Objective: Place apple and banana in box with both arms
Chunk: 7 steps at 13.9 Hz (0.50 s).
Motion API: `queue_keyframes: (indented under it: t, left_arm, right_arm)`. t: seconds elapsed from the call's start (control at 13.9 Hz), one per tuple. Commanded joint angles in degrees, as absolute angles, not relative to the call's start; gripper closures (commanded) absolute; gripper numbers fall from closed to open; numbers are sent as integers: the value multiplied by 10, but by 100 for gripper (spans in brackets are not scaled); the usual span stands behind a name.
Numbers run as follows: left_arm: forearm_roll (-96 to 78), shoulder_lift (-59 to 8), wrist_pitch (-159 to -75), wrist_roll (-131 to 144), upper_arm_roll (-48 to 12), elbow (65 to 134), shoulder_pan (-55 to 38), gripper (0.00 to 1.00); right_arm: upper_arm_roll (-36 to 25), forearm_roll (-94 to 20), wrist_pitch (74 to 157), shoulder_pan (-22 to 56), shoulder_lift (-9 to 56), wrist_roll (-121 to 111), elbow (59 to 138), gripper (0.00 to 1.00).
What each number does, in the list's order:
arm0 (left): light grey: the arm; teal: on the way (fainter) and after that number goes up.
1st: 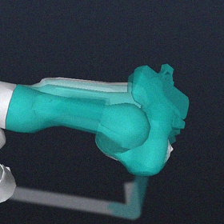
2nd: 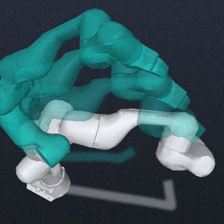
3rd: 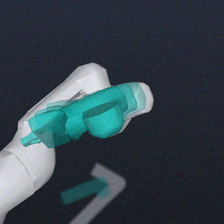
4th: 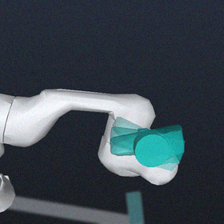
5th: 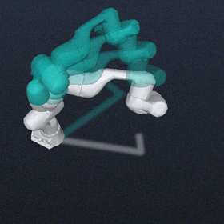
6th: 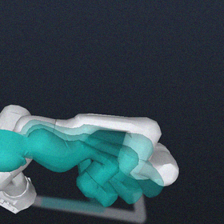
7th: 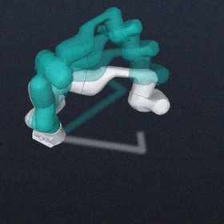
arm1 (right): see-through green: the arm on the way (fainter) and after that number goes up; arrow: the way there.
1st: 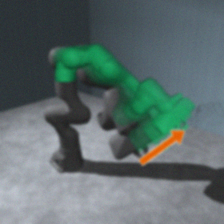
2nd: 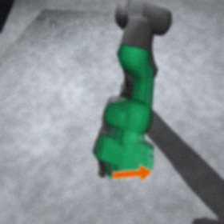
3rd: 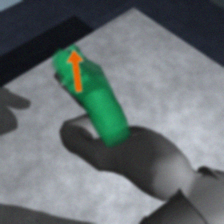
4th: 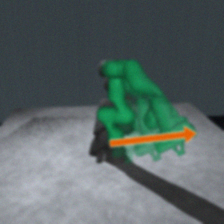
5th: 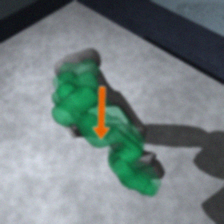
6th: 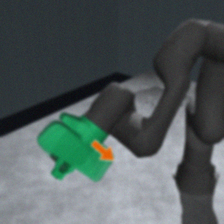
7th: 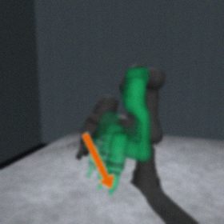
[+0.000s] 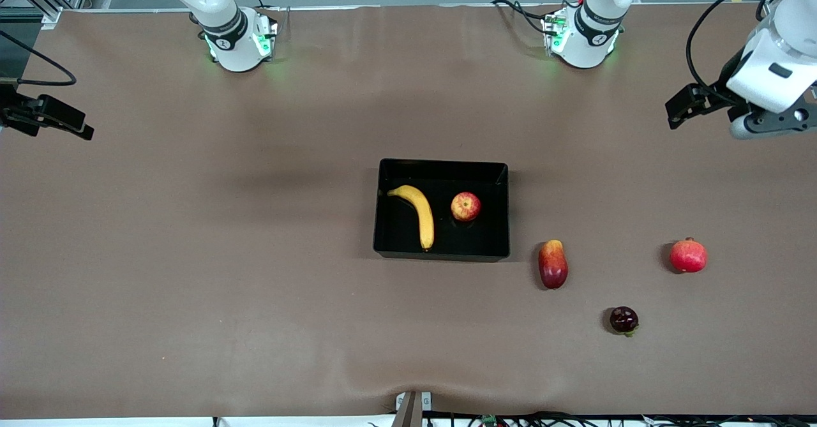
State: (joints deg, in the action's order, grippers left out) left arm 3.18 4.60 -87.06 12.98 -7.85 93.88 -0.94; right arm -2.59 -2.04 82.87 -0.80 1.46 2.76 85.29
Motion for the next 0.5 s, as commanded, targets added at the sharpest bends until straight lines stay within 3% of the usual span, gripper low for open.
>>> queue_keyframes:
  t: [0.0, 0.43]
  left_arm:
    - [18, 73, -880, 114, -72, 955, -3, 0]
    - [8, 62, -842, 102, -73, 921, 5, 0]
  right_arm:
    - [-25, -20, 823, -10, 18, 23, 843, 0]
    - [-25, -20, 823, -9, 17, 23, 843, 0]
